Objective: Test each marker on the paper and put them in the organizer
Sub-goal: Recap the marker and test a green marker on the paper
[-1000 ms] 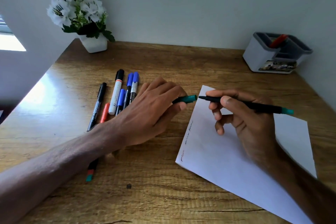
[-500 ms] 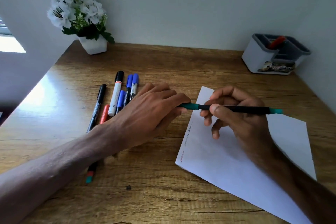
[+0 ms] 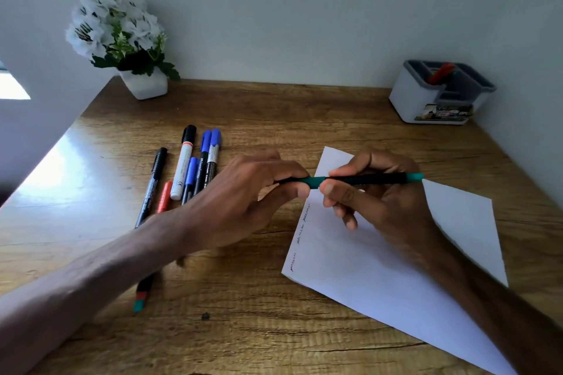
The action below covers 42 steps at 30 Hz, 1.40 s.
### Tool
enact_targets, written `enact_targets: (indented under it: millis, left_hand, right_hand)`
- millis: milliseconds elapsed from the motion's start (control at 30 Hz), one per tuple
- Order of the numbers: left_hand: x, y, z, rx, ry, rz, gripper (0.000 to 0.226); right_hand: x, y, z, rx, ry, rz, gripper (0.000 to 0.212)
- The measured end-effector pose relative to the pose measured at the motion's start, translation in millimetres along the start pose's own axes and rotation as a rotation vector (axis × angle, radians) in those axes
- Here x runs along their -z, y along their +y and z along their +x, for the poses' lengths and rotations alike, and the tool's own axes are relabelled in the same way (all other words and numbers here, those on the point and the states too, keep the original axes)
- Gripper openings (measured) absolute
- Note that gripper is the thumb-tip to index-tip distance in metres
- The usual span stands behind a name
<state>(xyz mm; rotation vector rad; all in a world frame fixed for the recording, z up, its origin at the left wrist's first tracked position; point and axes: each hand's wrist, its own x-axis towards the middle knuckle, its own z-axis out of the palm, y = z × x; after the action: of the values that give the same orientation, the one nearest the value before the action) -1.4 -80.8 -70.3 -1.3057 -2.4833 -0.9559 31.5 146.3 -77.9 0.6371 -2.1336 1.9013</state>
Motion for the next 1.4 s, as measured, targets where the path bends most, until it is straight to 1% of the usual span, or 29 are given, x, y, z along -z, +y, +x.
enact_targets:
  millis: [133,233,300,367,433,467,567,633,700,767,833,900,933,1000,1100,1167,1200,1300,1400]
  left_hand:
    - [3.1,3.1,4.6,0.043,-0.029,-0.065,0.023]
    - [3.6,-0.5,11.3,0.149,-0.006,-0.151,0.022]
    - [4.0,-2.2,14.9,0.191,0.075,-0.236,0.019]
    - [5.6,-3.2,17.0,0.197,0.19,-0.3,0.016]
    - [8.7,-4.1,19.5,0.203,0.279,-0.36,0.017]
    - [10.6,-4.2,21.9,0.2,0.305,-0.385,0.017]
    - [12.1,4.1,35.5,0.179,0.355,-0.435,0.016]
    - [8.4,15.4,48.5,0.17,0.353,-0.438,0.015]
    - [1.6,27.1,62.5,0.158,0.325,-0.402,0.016]
    - [-4.9,34.7,76.9,0.156,0.307,-0.377,0.013]
    - [-9.1,39.7,92.0,0.178,0.296,-0.374,0.012]
    - [-14.5,38.6,105.4,0.176,0.26,-0.319,0.007]
    - [-17.8,35.7,109.9,0.168,0.212,-0.25,0.005]
    - [-25.9,27.9,116.8,0.147,0.045,-0.089,0.003]
    - [-40.5,14.4,120.5,0.125,-0.225,0.08,0.018]
    - [-47.7,11.2,121.4,0.13,-0.319,0.146,0.025]
    - [-50.2,10.1,122.2,0.124,-0.329,0.171,0.026]
    - [-52.9,6.1,124.7,0.118,-0.316,0.178,0.027]
    - [-55.0,3.3,126.4,0.14,-0.317,0.166,0.027]
  right_hand:
    - [3.5,0.5,1.0,0.01,-0.003,0.009,0.019]
    - [5.2,0.4,5.2,-0.035,0.057,0.038,0.021]
    - [7.8,-2.4,7.6,-0.072,0.103,0.003,0.022]
    - [14.1,-6.3,7.4,-0.14,0.157,0.023,0.022]
    - [23.0,-9.6,7.0,-0.197,0.223,0.09,0.015]
    - [27.8,-11.8,6.6,-0.198,0.236,0.091,0.013]
    - [37.4,-19.1,6.4,-0.14,0.178,-0.073,0.018]
    - [39.5,-24.9,7.2,-0.106,0.131,-0.201,0.02]
    - [40.8,-30.5,7.8,-0.075,0.124,-0.288,0.024]
    - [45.4,-35.7,9.2,-0.026,0.16,-0.381,0.026]
    - [55.6,-36.8,10.8,0.01,0.202,-0.461,0.022]
    - [69.4,-33.6,11.9,0.005,0.261,-0.491,0.02]
    - [76.1,-31.8,13.0,-0.005,0.304,-0.503,0.022]
    - [89.2,-31.9,16.9,0.006,0.412,-0.538,0.03]
    - [108.7,-40.3,28.0,0.097,0.528,-0.559,0.05]
    - [123.1,-47.5,39.2,0.159,0.588,-0.607,0.056]
    - [130.3,-50.5,46.0,0.191,0.626,-0.624,0.055]
    - [147.2,-54.7,69.8,0.299,0.743,-0.647,0.041]
    - [159.9,-47.9,93.5,0.362,0.797,-0.668,0.032]
